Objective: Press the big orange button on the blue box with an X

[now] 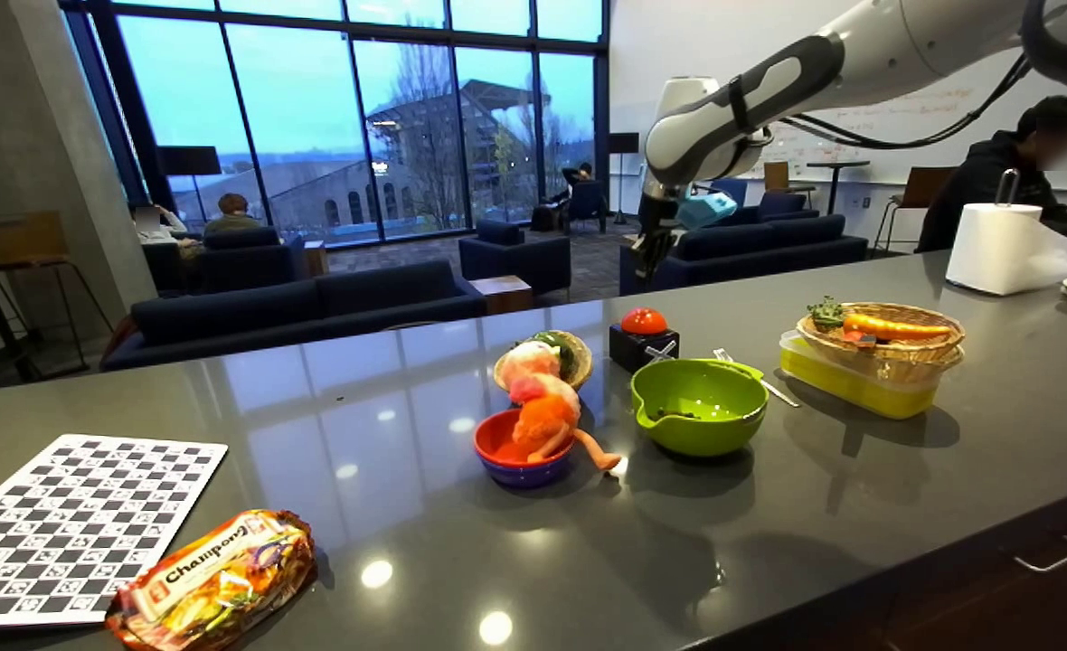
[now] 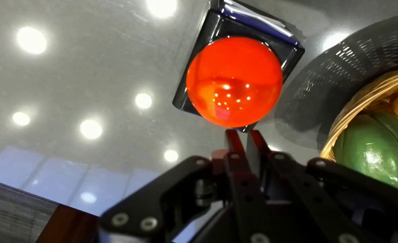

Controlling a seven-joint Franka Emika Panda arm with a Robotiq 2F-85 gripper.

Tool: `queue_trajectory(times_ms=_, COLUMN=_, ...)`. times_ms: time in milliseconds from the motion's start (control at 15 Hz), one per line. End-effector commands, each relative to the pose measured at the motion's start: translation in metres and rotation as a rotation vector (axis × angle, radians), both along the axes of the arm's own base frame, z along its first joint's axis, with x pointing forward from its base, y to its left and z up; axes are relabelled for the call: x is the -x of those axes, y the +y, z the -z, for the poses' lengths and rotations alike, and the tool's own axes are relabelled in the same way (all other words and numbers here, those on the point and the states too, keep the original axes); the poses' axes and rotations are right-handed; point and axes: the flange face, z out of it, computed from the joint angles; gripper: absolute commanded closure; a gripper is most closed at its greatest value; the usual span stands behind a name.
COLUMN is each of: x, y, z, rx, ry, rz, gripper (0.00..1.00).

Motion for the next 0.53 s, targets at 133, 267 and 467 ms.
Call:
queue_trajectory(times_ms=133, x=-0.0085, y=0.0030, z=-0.0026, rx=-0.023, ry=-0.013, rz=-0.014, gripper=1.00)
queue_trajectory(times_ms=267, x=-0.0095, y=0.0020, z=-0.0025, rx=-0.029, ry=-0.012, rz=-0.010, gripper=1.00)
queue_trajectory(times_ms=467, x=-0.0126, y=-0.0009, z=0.0008, rx=-0.028, ry=-0.007, rz=0.001, gripper=1.00)
